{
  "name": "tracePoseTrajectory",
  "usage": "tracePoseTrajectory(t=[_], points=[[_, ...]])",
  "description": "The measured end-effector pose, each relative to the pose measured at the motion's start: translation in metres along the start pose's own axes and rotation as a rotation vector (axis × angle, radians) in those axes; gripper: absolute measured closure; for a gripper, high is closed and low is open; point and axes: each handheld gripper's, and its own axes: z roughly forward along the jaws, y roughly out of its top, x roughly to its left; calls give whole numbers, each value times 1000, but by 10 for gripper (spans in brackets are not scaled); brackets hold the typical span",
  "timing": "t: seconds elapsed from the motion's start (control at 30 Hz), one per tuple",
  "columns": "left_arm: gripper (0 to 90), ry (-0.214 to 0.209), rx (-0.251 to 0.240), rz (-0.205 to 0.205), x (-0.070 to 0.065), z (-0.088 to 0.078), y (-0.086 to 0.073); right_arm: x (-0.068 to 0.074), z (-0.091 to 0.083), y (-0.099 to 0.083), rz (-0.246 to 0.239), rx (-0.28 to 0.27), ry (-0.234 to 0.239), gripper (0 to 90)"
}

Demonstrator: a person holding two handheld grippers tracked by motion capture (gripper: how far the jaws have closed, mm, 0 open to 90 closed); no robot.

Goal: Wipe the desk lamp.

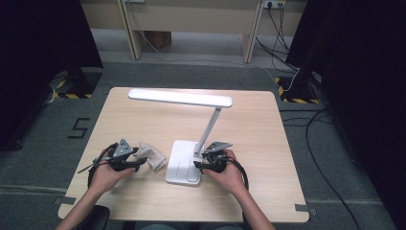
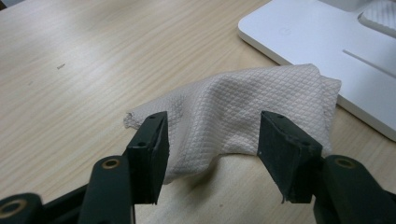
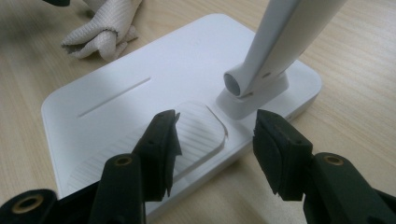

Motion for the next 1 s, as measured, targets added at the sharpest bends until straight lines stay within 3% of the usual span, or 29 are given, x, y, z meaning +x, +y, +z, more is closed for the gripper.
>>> tracePoseTrajectory(t=[0.3,0.57,1.0], points=[[415,22,-15,-18,4,-14,-5,-5,-14,-5,8,-8,-15,482],[399,49,-48,-75,9,-26,-14,-12,-29,-11,14,-22,-46,482],[396,77,-37,-121,15,-37,-32,-23,-52,-24,45,-34,-94,481]])
